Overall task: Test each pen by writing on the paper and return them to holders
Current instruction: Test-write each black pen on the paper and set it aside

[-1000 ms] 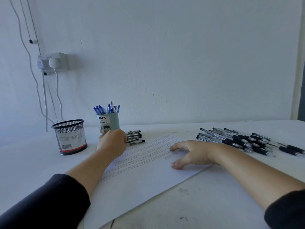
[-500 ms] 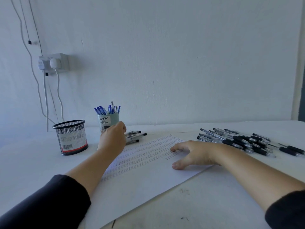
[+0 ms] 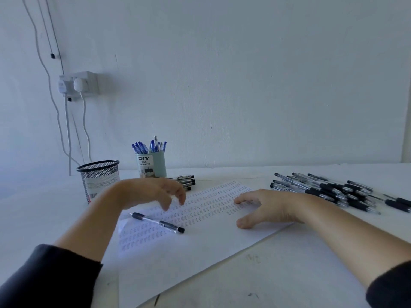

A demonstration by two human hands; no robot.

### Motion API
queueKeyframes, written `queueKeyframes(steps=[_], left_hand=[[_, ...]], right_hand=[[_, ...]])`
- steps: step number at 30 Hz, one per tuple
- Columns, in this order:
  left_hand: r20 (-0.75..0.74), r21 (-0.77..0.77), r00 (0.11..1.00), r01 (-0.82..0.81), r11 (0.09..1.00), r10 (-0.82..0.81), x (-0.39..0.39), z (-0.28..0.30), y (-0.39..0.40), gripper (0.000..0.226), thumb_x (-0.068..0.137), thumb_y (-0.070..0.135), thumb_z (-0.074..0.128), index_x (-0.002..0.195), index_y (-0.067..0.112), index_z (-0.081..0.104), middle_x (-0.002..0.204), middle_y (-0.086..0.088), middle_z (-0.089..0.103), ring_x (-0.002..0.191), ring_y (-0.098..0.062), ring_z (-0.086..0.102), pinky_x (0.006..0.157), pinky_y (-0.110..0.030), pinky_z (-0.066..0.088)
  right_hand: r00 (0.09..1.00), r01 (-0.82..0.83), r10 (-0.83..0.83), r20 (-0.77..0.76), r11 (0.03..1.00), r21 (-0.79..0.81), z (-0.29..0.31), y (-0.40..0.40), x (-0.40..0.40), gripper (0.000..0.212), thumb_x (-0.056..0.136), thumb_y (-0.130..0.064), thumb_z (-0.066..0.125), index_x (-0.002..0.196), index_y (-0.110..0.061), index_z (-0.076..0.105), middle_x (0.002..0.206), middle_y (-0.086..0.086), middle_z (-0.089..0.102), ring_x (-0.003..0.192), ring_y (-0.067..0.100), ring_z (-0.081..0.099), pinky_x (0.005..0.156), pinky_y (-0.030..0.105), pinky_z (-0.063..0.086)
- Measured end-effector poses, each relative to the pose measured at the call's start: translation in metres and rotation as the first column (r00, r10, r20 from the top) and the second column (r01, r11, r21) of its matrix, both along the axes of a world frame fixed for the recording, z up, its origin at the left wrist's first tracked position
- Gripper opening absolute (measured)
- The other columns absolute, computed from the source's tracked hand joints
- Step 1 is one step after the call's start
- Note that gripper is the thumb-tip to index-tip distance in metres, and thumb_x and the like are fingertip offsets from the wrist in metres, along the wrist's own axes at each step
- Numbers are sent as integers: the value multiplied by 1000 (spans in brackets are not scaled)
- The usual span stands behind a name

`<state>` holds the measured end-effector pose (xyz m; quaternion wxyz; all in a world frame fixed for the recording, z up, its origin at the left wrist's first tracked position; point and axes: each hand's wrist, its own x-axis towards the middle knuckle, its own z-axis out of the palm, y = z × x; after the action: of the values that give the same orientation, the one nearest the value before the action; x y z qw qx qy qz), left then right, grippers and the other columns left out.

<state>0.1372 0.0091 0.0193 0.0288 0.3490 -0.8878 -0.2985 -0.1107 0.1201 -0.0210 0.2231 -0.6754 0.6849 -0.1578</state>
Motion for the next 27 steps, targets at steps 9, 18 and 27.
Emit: queueKeyframes(steps=[9,18,27], left_hand=[[319,-203,948,70,977,-2,6,-2,-6,18,78,27,75,81,36,61,119,23,51,122,-8,40,111,-39,18],[-426,-494,887,-394,775,179,-24,-14,-10,15,93,27,56,92,22,42,68,0,53,59,-15,48,59,-27,43],[-363,-800,883,-459,387,297,-44,-27,13,52,66,74,44,65,25,27,58,8,37,61,-8,31,75,-33,23]], right_hand=[[1000,8,-7,-19,1000,10,2,0,1,70,78,-47,69,141,-36,39,151,-12,31,138,9,31,115,29,22],[999,23,-23,-35,1000,2,1,-1,1,69,79,-47,70,140,-38,39,151,-13,31,138,9,31,113,28,22],[999,18,-17,-33,1000,6,0,-2,1,70,79,-47,70,141,-35,39,151,-13,30,138,8,30,113,26,21]])
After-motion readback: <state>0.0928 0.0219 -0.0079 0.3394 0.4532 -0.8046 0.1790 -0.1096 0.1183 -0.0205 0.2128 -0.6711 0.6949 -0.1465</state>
